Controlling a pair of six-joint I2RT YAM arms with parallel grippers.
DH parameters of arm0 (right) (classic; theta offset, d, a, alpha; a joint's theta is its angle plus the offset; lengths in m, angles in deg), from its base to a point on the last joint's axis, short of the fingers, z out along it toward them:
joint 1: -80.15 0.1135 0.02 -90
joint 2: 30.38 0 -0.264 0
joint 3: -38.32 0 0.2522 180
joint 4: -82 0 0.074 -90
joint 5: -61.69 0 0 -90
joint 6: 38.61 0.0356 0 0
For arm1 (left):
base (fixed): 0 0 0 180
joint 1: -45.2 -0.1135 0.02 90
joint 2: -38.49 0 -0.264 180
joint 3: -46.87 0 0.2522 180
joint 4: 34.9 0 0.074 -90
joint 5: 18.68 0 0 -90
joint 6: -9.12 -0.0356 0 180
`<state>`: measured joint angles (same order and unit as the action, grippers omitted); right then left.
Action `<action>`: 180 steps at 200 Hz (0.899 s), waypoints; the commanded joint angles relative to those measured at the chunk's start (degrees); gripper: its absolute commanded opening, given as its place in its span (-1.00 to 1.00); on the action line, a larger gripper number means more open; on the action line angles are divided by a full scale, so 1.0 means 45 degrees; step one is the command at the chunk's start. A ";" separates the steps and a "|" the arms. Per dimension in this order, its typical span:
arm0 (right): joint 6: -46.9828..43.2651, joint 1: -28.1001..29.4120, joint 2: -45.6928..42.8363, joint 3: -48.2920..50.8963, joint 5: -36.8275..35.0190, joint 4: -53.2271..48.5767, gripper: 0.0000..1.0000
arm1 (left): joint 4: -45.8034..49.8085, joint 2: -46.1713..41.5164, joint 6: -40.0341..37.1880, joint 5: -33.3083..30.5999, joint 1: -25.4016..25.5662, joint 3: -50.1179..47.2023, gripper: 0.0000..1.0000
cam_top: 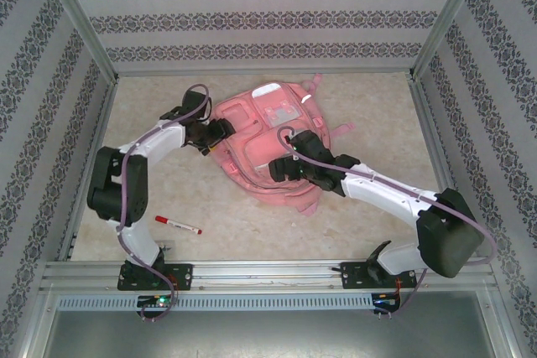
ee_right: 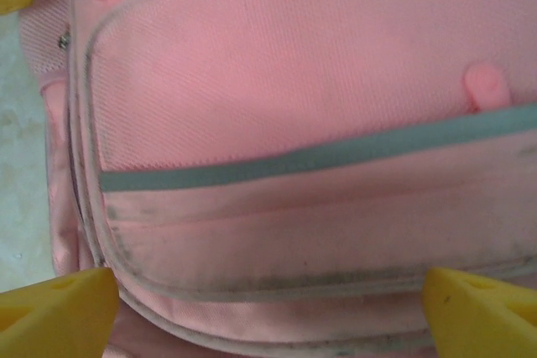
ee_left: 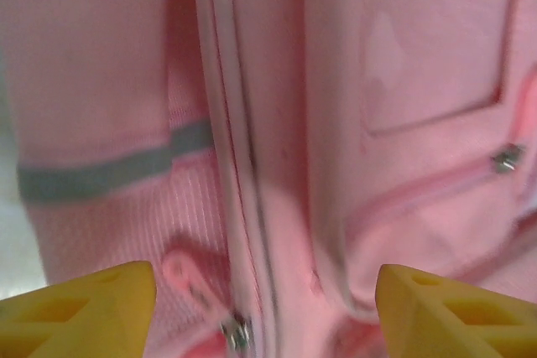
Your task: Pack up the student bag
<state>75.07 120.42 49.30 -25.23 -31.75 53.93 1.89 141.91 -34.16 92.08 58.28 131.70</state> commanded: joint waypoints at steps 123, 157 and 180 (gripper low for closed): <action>0.0476 -0.4521 0.6108 -0.3698 0.1930 0.0569 0.14 | 0.2757 -0.3223 0.3193 -0.1934 0.2739 -0.2157 -1.00; 0.0558 -0.4979 0.7583 -0.5786 0.3082 0.0745 0.16 | 0.1349 -0.4027 0.6060 -0.0890 0.4053 -0.3173 -1.00; 0.1398 -0.4965 0.6872 -0.6065 0.2703 0.0151 0.30 | 0.0296 -0.4263 0.7294 -0.1100 0.4432 -0.3710 -1.00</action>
<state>78.55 98.26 81.80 -51.04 -19.25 56.25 6.04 124.80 -11.71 85.37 76.51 117.08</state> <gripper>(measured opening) 0.612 0.048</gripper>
